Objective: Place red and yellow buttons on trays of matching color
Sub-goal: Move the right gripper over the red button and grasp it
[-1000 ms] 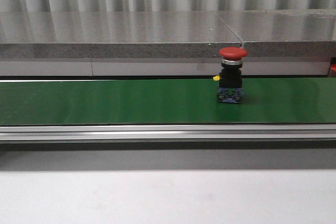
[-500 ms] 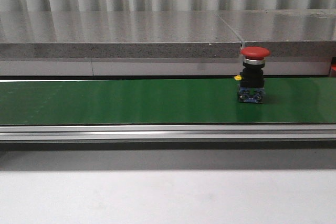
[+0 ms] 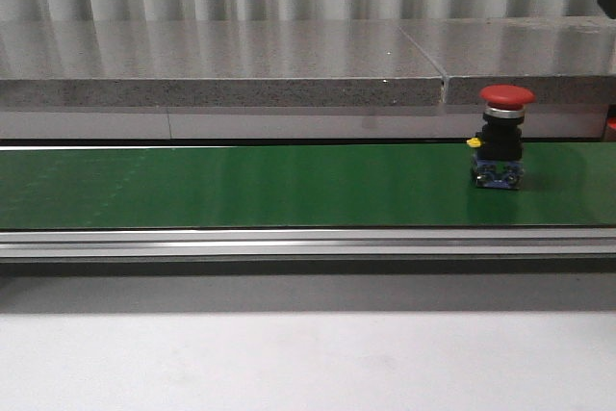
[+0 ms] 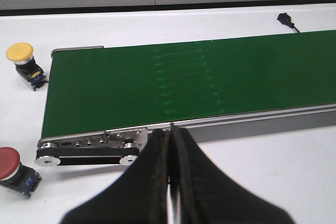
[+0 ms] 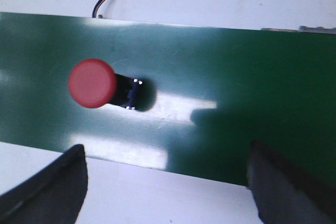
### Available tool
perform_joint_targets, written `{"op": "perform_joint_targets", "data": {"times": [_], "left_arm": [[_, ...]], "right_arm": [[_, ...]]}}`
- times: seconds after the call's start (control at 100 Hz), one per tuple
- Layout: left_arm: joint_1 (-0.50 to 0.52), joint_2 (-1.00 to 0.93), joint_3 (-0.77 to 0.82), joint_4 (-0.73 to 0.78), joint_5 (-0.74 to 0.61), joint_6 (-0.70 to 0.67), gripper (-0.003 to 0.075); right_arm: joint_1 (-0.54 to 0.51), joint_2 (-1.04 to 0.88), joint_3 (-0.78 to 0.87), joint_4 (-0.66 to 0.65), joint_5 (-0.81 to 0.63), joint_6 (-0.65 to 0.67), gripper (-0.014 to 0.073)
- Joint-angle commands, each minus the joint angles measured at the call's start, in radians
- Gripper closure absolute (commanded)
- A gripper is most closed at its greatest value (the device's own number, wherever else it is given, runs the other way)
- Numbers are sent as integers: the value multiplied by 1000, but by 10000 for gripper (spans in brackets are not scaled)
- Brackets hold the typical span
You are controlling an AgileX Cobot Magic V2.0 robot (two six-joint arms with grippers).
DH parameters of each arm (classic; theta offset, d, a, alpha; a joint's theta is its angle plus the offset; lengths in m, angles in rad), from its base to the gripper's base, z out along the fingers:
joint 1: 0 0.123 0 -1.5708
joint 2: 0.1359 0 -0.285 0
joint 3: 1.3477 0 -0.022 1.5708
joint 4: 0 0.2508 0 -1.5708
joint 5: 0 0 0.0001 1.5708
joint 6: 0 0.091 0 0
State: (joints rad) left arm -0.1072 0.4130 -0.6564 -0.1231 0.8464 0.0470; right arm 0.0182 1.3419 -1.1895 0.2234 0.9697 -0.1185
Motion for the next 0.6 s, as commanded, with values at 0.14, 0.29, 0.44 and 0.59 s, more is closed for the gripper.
{"op": "perform_joint_targets", "data": {"times": [0.14, 0.29, 0.44, 0.59], "left_arm": [[-7, 7, -25, -10, -73, -2, 741], [-7, 7, -25, -10, -73, -2, 741], [-7, 7, -25, -10, -73, -2, 741], [-7, 7, -25, -10, -73, -2, 741]], "right_arm": [[45, 87, -106, 28, 37, -88, -22], [46, 174, -155, 30, 87, -111, -21], [48, 251, -200, 30, 90, -136, -20], [48, 313, -239, 29, 87, -155, -20]]}}
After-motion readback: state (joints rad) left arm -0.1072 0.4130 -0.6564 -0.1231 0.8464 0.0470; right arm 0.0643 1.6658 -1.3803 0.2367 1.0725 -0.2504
